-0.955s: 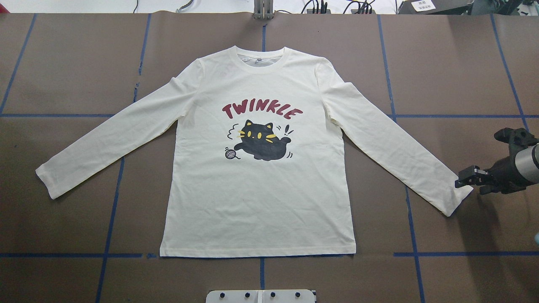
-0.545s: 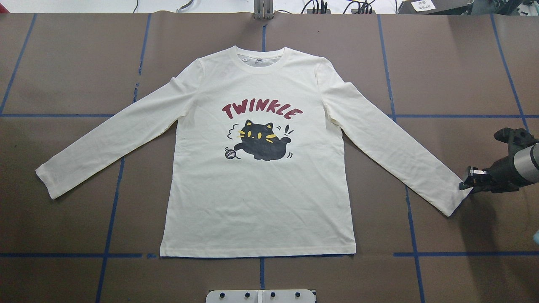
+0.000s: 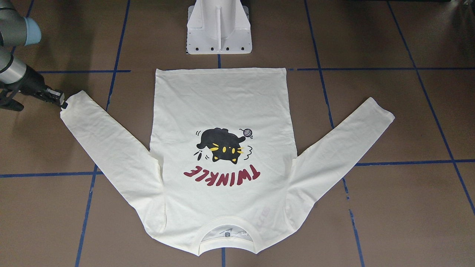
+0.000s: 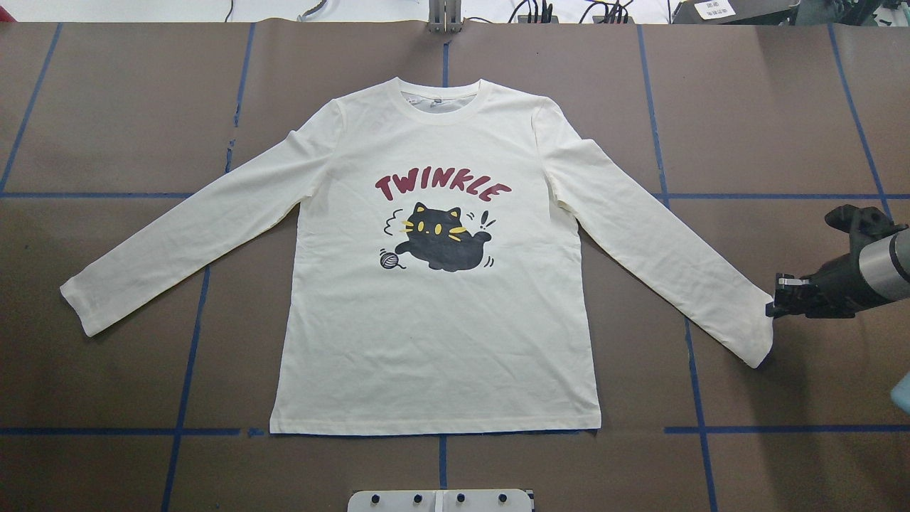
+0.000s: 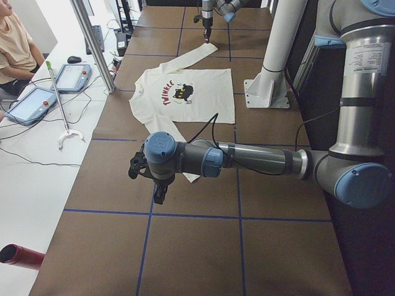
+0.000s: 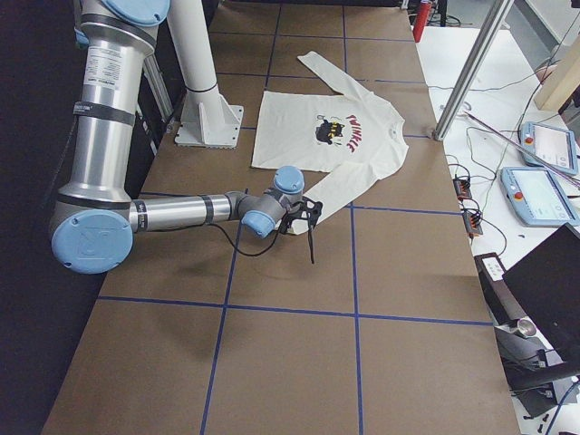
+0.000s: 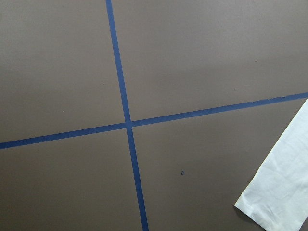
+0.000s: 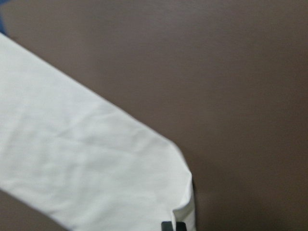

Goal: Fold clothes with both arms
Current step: 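Move the right gripper down to the cuff of the sleeve nearest it, then grasp the sleeve cuff with the right gripper and fold it across the chest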

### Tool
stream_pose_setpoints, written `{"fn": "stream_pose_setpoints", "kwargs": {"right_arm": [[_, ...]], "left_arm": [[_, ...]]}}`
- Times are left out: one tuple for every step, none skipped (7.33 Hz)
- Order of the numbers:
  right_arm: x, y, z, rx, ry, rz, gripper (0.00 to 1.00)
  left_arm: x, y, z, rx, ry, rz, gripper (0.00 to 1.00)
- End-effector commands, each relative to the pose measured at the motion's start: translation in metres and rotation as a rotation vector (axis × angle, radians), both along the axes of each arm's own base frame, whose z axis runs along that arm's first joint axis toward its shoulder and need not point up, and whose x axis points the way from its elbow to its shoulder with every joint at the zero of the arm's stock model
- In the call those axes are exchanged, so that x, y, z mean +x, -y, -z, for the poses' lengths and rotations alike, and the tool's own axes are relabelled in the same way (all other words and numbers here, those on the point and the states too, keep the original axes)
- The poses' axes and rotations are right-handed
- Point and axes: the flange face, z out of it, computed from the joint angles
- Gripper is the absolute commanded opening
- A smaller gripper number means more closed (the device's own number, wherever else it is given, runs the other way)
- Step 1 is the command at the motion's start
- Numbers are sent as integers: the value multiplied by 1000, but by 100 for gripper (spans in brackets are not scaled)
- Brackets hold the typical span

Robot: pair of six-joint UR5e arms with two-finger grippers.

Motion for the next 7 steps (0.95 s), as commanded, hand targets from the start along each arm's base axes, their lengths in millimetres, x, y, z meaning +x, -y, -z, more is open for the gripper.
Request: {"fn": "stream_pose_setpoints", "kwargs": {"right_arm": [[-60,66,175,-64,57,-66,0],[-110,90,276,-97,23,-55,0],[-155,105,363,-104,7,-97,0],[-212,116,426,-104,9,-146,0],[-301,120,486,-65,23,-189,0],[-385,113,520,-53,76,-265,0],[-442,97,525,27,131,-308,0]], "left_arm": [[0,1,2,16,1,1,100],[0,1,3,24,-1,1,100],[0,1,3,24,-2,1,100],[0,2,5,24,-5,5,100],[0,2,7,30,-6,4,100],[0,2,9,31,-6,5,100],[0,2,9,29,-6,6,100]]}}
